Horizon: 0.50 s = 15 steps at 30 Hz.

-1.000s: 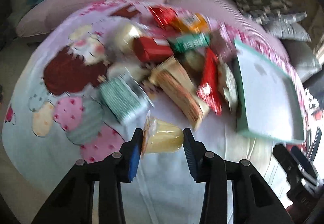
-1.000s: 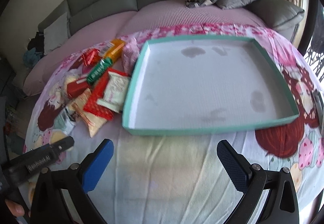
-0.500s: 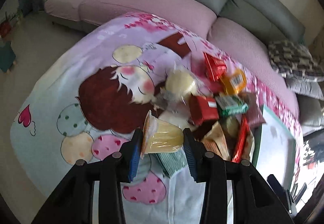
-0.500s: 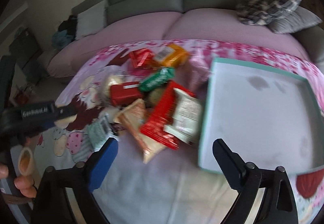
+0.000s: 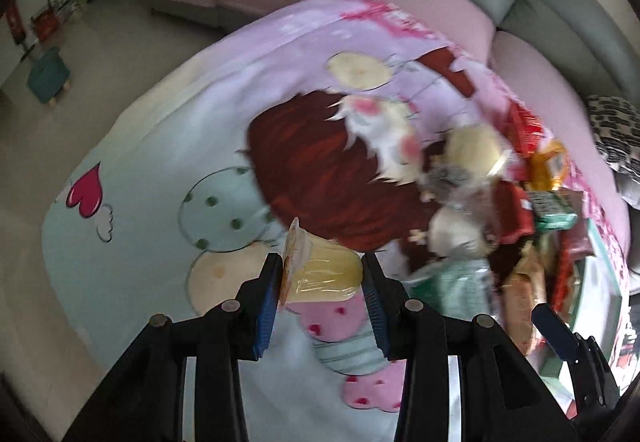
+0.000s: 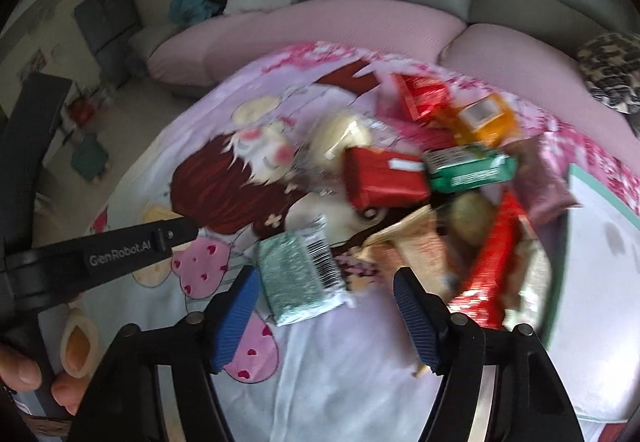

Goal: Organize snacks
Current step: 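Lift the jelly cup with the left gripper while the right gripper grasps the green biscuit pack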

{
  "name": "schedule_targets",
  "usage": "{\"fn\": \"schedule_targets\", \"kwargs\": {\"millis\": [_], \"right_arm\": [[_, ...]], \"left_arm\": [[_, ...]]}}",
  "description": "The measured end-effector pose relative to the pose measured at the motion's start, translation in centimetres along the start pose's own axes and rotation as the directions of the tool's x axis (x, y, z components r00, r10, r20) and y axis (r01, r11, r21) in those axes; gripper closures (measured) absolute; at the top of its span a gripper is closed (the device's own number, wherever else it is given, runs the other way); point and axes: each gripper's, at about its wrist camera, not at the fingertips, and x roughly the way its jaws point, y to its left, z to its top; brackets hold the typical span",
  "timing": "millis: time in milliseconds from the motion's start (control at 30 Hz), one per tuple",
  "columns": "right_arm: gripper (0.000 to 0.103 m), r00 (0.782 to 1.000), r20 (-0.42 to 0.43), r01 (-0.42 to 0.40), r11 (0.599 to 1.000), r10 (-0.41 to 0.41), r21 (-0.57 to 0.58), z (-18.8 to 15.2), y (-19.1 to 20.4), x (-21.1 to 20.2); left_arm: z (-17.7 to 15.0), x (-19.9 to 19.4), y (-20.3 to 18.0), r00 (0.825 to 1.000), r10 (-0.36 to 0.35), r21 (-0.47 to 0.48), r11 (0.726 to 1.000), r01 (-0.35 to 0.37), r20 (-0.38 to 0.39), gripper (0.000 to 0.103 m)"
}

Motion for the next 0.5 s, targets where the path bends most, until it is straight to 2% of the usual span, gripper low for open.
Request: {"fn": "schedule_targets", "kwargs": {"millis": [167,267,333,500], "right_arm": [[0.036,0.998,-0.058,-0.011,1.0,0.01,-0.025,-0.1,0.7,2.3],[0.037,0.997,-0.071,-0.015,0.999,0.012,-0.039,0.0,1.1,3.1],[0.042,0.997,-0.082,-0.012,0.999,0.008,-0.044,0.2,1.2,3.6],[0.043,0.995,-0.104,-0.016,0.999,0.011,-0.052,0.1,1.6,5.0]], "left_arm": [[0.1,0.5,0.5,1.0,0.008,-0.004,1.0,-0.008,-0.011,0.061],[0.1,0.6,0.3,1.0,0.001,0.003,1.0,-0.001,-0.013,0.061],[0.2,0.8,0.3,1.0,0.003,0.005,1.0,-0.003,-0.019,0.061],[0.6,1.1,0.5,1.0,0.002,-0.003,1.0,-0.002,-0.023,0.061]]}}
